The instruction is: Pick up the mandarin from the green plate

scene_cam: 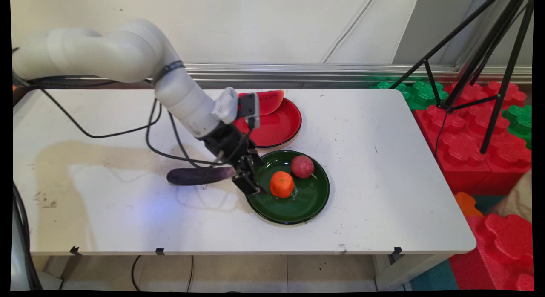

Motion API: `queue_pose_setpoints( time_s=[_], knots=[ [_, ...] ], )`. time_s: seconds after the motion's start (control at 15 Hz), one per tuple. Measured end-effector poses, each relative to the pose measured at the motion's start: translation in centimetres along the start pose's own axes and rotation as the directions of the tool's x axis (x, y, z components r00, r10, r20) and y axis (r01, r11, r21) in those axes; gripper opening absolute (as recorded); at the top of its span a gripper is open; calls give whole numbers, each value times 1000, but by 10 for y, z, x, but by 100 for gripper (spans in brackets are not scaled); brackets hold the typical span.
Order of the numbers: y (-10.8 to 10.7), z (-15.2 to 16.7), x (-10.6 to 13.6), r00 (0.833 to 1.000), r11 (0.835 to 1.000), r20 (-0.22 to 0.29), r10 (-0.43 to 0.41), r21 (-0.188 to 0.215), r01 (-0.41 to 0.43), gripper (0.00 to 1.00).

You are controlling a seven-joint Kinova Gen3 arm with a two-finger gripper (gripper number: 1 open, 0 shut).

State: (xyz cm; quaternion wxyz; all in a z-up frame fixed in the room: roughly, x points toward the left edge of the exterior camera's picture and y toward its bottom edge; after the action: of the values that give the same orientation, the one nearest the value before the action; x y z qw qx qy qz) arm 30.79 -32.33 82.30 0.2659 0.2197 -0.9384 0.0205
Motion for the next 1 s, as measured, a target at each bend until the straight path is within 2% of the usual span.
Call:
queue_pose_setpoints(
  time_s=[0.53,1.0],
  knots=[
    [-15,46,14,999,999,26,35,-7,-35,100],
    [-20,61,23,999,999,20,43,-13,-43,100]
  ],
)
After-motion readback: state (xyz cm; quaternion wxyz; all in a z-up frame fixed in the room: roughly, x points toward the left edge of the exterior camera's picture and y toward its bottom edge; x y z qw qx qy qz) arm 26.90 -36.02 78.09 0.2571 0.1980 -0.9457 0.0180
